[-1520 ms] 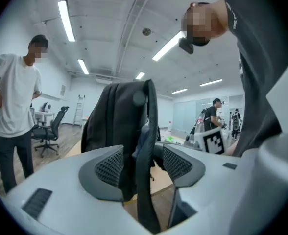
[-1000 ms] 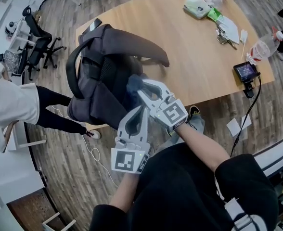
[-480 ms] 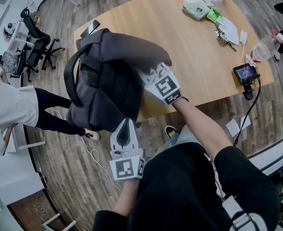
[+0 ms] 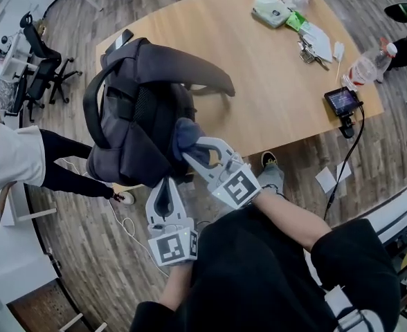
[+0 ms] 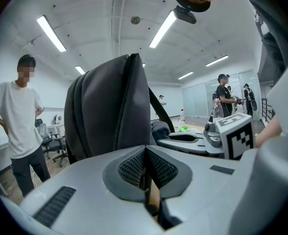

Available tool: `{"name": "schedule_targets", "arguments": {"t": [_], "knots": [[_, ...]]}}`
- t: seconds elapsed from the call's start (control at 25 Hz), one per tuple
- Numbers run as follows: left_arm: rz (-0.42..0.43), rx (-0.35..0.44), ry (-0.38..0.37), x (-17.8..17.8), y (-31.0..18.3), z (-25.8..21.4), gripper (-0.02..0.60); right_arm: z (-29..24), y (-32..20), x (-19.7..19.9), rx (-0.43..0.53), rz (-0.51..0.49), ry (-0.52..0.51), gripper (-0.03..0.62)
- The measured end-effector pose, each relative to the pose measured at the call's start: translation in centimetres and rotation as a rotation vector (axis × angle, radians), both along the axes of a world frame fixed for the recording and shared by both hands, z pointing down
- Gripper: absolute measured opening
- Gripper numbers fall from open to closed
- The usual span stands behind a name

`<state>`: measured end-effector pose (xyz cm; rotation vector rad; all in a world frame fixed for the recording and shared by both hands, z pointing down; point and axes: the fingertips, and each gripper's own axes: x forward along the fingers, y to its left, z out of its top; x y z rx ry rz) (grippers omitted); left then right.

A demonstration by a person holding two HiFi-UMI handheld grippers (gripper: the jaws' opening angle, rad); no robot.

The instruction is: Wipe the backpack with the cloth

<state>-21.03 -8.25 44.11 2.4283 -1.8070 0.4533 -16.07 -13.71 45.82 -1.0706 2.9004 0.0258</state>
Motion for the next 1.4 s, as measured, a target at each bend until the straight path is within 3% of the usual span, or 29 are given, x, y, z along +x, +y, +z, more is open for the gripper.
{"name": "schedule_targets", "arguments": {"t": [0.28,0.52,0.68,0.76,0.88,1.04,1.2,1.4], "knots": [[-0.001,0.054,0.038,-0.8,1.0,-1.5,0.018,-1.4,5.0,-3.3,-0.023,-0.126,-0.056,0.069],[-0.003,0.063,0.046,-1.3,1.3,-1.9,0.018,-1.9,6.4,-4.3,-0.042,-0.196,-0.092,0.069],[0.008,0.064,0.043,-1.1,1.2,-1.8,0.018,-1.5,6.4,-4.3,-0.015,-0.209,-0.065,0.069],[0.026,0.05,0.041,-0.6,1.1,-1.6,0.018,-0.8,4.6,-2.9,-0.01,-0.128,-0.092,0.069],[0.04,0.028,0.043,0.0,0.8,-1.2,0.018,0.5,0.3,1.0,-0.094,0.059,-0.202,0.071],[0.041,0.019,0.042,0.0,0.4,-0.9,0.018,0.6,-4.6,3.1,-0.1,0.092,-0.155,0.071],[0.029,0.01,0.034,0.0,0.4,-0.7,0.018,0.7,-11.3,5.0,-0.125,0.176,-0.177,0.071],[-0.005,-0.002,0.06,-0.4,0.3,-0.7,0.018,0.9,-19.0,4.2,-0.138,0.168,-0.152,0.069]]}}
